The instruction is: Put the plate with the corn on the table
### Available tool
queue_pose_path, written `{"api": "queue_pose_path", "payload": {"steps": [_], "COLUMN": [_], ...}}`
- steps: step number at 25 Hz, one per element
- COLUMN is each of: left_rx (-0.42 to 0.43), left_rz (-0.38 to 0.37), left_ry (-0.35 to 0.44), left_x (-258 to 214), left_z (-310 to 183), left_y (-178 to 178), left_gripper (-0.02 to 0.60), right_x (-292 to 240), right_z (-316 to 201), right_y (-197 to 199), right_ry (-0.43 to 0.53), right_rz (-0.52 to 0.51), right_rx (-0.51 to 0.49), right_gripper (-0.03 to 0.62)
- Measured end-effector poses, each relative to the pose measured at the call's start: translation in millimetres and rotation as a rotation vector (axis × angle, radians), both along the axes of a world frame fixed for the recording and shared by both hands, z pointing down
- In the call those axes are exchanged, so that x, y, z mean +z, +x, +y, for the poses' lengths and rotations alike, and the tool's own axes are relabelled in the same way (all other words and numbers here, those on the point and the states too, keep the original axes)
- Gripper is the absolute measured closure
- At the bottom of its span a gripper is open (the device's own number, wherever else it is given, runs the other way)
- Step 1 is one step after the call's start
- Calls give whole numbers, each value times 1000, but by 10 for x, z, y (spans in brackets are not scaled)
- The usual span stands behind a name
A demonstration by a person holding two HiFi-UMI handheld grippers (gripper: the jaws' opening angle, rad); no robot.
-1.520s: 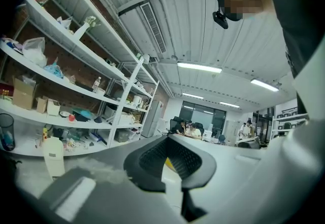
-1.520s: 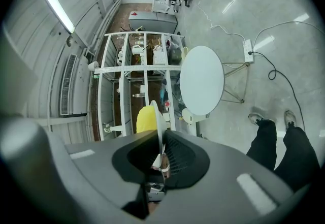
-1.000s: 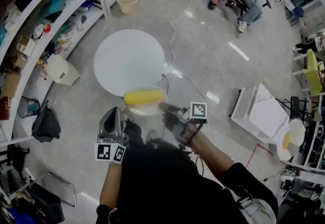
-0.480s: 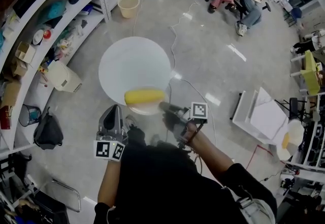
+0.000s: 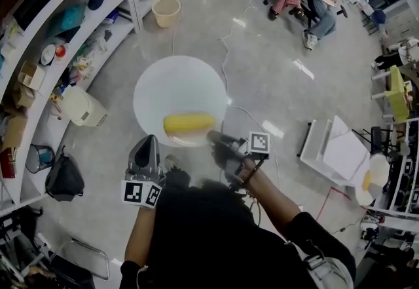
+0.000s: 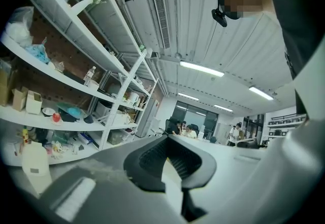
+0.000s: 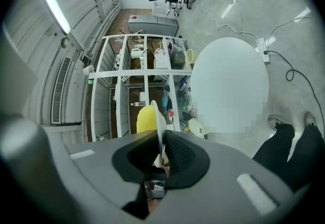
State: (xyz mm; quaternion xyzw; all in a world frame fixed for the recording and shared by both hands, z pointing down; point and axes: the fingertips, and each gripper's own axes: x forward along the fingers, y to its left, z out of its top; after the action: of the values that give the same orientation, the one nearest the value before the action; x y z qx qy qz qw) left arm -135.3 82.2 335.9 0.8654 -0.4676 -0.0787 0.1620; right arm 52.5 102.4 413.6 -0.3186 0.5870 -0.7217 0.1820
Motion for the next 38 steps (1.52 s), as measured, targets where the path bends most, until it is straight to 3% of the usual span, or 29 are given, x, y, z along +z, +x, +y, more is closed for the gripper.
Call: {"api": "queue_pose_path", "payload": {"steps": [13,38], "left_rx": [13,-83], "left_rz": [21,10], "left_ry": [-14,-21], "left_x": [34,157], "left_z": [-313,-1408], "left_y": [-148,-84], "left_gripper": [577,578], "right_x": [-138,66], "right_z": [-338,-1380], "right_y": [-122,-52], "right_ry": [16,-2], "right_rz": [3,-4], "right_rx": [5,-123], "right_gripper": [554,554]}}
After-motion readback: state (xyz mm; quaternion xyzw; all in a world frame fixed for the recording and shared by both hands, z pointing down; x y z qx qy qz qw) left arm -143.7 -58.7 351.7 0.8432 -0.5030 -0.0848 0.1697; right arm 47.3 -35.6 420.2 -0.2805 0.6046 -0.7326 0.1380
